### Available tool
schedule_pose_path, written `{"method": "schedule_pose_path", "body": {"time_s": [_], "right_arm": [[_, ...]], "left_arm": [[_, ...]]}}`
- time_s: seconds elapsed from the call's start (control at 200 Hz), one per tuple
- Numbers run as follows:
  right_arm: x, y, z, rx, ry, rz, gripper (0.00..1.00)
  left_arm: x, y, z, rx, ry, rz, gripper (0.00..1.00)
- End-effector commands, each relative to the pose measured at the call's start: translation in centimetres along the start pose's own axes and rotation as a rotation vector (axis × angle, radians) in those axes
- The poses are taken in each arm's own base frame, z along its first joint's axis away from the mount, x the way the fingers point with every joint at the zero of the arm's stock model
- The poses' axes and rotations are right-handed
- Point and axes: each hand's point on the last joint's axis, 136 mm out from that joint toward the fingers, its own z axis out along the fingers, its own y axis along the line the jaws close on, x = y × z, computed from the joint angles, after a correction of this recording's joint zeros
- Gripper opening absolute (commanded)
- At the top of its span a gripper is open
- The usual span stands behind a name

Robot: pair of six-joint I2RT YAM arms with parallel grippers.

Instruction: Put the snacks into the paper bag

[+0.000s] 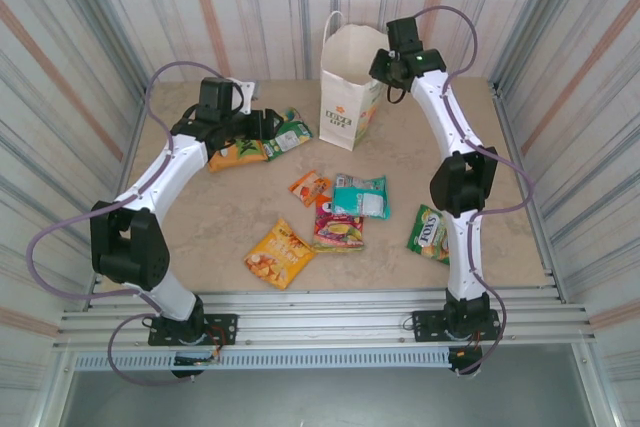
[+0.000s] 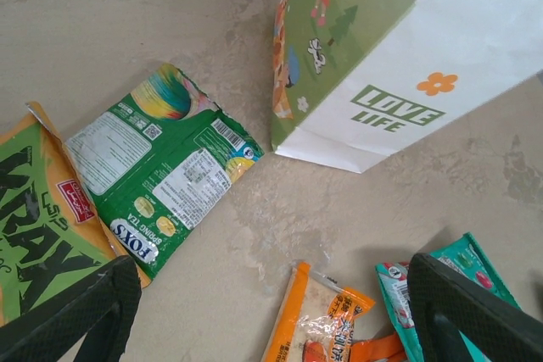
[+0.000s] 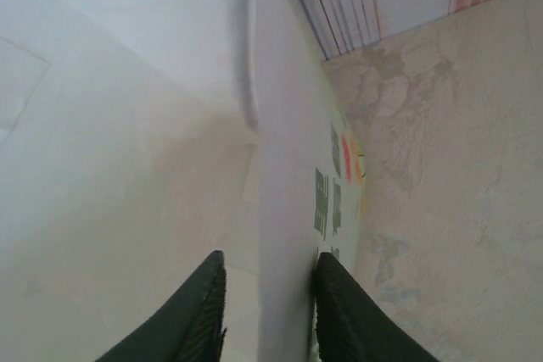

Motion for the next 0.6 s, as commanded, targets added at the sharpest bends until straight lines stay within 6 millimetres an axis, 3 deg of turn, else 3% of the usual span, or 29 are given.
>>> {"method": "schedule_pose_path", "body": {"time_s": [0.0,0.03,0.296,0.591], "right_arm": [[-1.5,-0.7,-2.0,0.009,-0.019,-0.041,0.07],[-1.6,-0.9,-2.3,0.011,-0.016,-0.045,0.0],[-2.5,-3.6,-6.7,-0.038,0.037,-0.088,0.0],[-2.1,-9.4,-12.6,-0.037,0.05,-0.122,0.0]], "left_arm": [[-0.5,-0.2,-0.2,-0.014,-0.002,-0.006,0.85],[-0.5,-0.2,-0.2,-0.013,-0.001,-0.005,0.85],[-0.8,-0.7,-0.9,-0.003,-0.008,0.002,0.82],[-0.2,-2.8,-0.9,0.055,-0.015,0.008,0.8]]}}
